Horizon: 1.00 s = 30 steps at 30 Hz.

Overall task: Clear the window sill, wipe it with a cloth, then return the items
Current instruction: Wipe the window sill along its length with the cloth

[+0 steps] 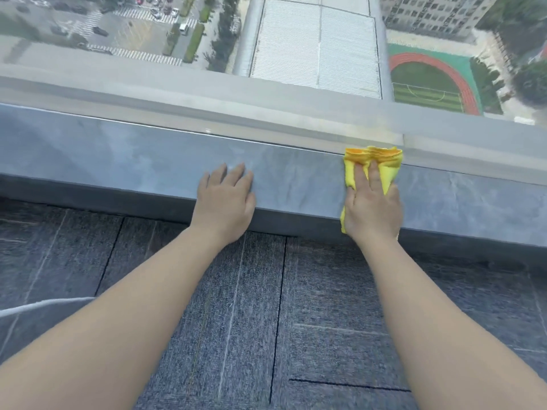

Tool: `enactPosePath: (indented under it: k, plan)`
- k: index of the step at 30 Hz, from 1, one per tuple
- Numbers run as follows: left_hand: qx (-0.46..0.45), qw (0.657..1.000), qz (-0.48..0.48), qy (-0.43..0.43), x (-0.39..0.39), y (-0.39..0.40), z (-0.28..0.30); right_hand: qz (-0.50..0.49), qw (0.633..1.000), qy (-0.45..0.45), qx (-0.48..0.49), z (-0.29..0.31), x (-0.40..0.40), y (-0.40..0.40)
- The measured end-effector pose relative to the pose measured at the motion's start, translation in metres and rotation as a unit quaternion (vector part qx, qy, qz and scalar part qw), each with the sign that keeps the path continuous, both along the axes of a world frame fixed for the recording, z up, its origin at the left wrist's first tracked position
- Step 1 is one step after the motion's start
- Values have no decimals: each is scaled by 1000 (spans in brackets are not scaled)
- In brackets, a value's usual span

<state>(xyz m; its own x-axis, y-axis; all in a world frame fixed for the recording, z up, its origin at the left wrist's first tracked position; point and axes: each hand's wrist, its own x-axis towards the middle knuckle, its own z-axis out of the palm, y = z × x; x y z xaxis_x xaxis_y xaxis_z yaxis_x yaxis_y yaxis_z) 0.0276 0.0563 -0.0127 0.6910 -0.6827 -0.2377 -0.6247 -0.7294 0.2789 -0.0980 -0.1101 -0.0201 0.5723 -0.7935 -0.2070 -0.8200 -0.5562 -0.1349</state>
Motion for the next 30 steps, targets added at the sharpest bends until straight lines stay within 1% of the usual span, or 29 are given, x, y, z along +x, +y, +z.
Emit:
enactPosePath:
  k: [2, 4, 7, 11, 14, 16, 18, 20, 23, 25, 27, 30]
  plan:
    - [8, 1000, 13, 4, -6, -3, 2, -18, 1000, -8, 7, 0, 5, 1]
    - [6, 1000, 21, 18, -9, -4, 6, 2, 1000, -18, 20, 0, 19, 12]
    - [6, 998, 35, 50, -16, 4, 15, 103, 993, -30, 48, 0, 39, 40]
    - [27, 994, 83, 58, -23, 27, 26, 248, 966, -35, 72, 2, 45, 66]
    - [26, 992, 112, 60, -19, 33, 28, 301, 949, -26, 91, 6, 41, 66]
    - [3, 990, 130, 60, -14, 30, 26, 335, 937, -19, 96, 8, 39, 66]
    - [-14, 990, 128, 59, -9, 25, 22, 358, 929, -17, 96, 8, 35, 66]
    - [-24, 992, 113, 57, -5, 22, 17, 331, 940, -19, 82, 7, 29, 58]
    - [-39, 993, 99, 60, -4, 22, 17, 201, 978, -7, 53, 5, 21, 46]
    - [-44, 994, 81, 60, -4, 25, 16, 138, 988, 3, 62, 6, 24, 50]
    - [-46, 994, 73, 60, -1, 31, 15, 116, 990, 1, 74, 7, 33, 64]
    - [-45, 995, 75, 51, 8, 39, 14, 155, 986, -7, 68, 6, 51, 89]
